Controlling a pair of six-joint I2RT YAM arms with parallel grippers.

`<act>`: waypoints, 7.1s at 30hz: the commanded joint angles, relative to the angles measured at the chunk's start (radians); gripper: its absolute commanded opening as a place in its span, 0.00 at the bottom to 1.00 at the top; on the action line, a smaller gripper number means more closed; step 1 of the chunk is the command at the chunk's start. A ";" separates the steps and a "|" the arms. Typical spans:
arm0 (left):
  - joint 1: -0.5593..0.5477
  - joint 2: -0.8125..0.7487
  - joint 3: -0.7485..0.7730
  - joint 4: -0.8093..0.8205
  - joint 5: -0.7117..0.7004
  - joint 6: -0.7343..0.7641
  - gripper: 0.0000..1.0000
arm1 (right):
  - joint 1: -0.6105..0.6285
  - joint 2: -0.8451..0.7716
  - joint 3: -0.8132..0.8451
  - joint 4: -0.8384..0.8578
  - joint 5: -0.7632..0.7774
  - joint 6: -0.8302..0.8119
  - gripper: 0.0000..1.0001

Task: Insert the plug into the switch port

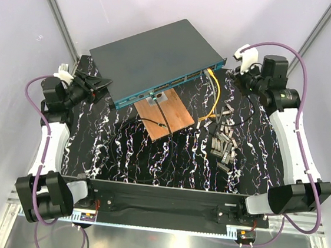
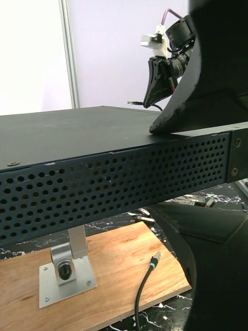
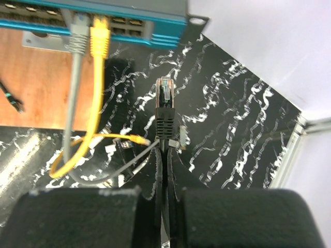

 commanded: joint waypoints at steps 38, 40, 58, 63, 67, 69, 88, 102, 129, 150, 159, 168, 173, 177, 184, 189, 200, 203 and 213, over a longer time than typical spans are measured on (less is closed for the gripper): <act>-0.070 0.027 -0.008 0.148 -0.024 -0.002 0.00 | 0.159 0.129 0.092 0.131 0.143 0.068 0.00; -0.071 0.030 -0.006 0.148 -0.024 0.000 0.00 | 0.159 0.127 0.097 0.130 0.142 0.071 0.00; -0.070 0.031 -0.009 0.149 -0.024 0.004 0.00 | 0.174 0.152 0.107 0.114 0.114 0.064 0.00; -0.070 0.030 -0.014 0.148 -0.025 0.004 0.00 | 0.174 0.143 0.109 0.123 0.126 0.068 0.00; -0.070 0.035 -0.019 0.152 -0.024 0.000 0.00 | 0.174 0.134 0.121 0.119 0.116 0.076 0.00; -0.070 0.036 -0.019 0.155 -0.025 -0.002 0.00 | 0.174 0.137 0.126 0.117 0.116 0.076 0.00; -0.070 0.041 -0.014 0.157 -0.024 -0.002 0.00 | 0.180 0.178 0.164 0.065 0.073 0.053 0.00; -0.071 0.041 -0.022 0.156 -0.021 -0.003 0.00 | 0.199 0.160 0.143 0.126 0.080 0.033 0.00; -0.070 0.042 -0.019 0.151 -0.019 0.000 0.00 | 0.200 0.135 0.101 0.206 0.123 0.059 0.00; -0.074 0.058 0.000 0.129 -0.007 0.023 0.00 | 0.199 0.219 0.167 0.214 0.103 0.088 0.00; -0.076 0.064 0.001 0.131 -0.008 0.024 0.00 | 0.202 0.235 0.273 0.173 0.076 0.116 0.00; -0.080 0.074 0.015 0.106 -0.002 0.046 0.00 | 0.209 0.273 0.261 0.194 0.076 0.116 0.00; -0.080 0.079 0.017 0.108 0.001 0.047 0.00 | 0.209 0.298 0.319 0.191 0.077 0.125 0.00; -0.080 0.079 0.018 0.105 -0.001 0.047 0.00 | 0.212 0.310 0.365 0.174 0.068 0.128 0.00; -0.079 0.094 0.024 0.109 0.007 0.049 0.00 | 0.225 0.351 0.396 0.166 0.066 0.117 0.00; -0.080 0.091 0.034 0.111 0.007 0.058 0.00 | 0.225 0.338 0.377 0.153 0.079 0.102 0.00; -0.048 0.065 0.099 0.037 -0.013 0.139 0.35 | 0.200 0.226 0.299 0.067 0.119 0.085 0.25; -0.030 0.059 0.116 0.013 -0.011 0.168 0.44 | 0.166 0.200 0.279 0.042 0.102 0.096 0.32; 0.031 0.024 0.124 -0.050 0.009 0.224 0.67 | 0.097 0.071 0.183 -0.014 0.045 0.099 0.41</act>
